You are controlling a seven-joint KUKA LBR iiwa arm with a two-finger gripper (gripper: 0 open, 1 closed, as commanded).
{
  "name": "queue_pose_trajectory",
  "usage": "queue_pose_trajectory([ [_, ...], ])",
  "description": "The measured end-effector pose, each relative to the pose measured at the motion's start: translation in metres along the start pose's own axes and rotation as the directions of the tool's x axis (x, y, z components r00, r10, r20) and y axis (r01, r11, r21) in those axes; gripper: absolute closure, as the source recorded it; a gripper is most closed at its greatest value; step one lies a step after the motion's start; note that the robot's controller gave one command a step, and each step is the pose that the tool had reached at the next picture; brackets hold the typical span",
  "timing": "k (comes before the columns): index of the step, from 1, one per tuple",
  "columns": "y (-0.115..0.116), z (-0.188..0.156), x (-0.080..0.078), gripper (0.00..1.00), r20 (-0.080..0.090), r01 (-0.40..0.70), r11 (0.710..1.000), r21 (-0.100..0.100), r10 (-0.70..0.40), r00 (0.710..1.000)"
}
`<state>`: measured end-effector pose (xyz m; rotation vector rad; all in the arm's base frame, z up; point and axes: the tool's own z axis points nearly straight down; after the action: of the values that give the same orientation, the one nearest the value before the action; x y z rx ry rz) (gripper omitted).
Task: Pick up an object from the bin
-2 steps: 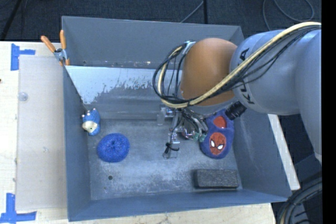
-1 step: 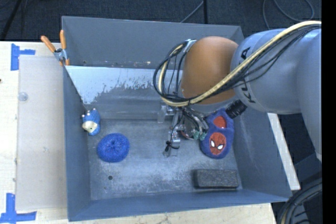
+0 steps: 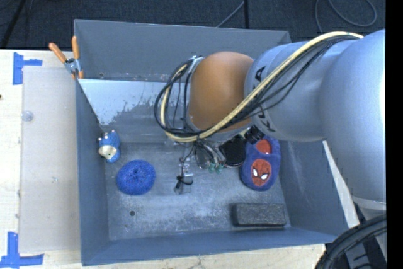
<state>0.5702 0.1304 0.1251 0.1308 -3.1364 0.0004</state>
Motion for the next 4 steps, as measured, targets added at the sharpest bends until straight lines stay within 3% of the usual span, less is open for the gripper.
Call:
queue_pose_trajectory([
  [1, 0.060, -0.008, 0.013, 0.00, 0.000, -0.012, 1.000, -0.002, 0.012, 1.000],
  [2, 0.074, -0.007, 0.005, 0.00, 0.000, 0.119, 0.993, 0.000, -0.119, 0.993],
  [3, 0.073, 0.049, -0.015, 0.00, 0.003, 0.102, 0.995, -0.002, -0.102, 0.995],
  [4, 0.075, 0.070, -0.020, 1.00, 0.008, 0.099, 0.995, -0.004, -0.099, 0.995],
])
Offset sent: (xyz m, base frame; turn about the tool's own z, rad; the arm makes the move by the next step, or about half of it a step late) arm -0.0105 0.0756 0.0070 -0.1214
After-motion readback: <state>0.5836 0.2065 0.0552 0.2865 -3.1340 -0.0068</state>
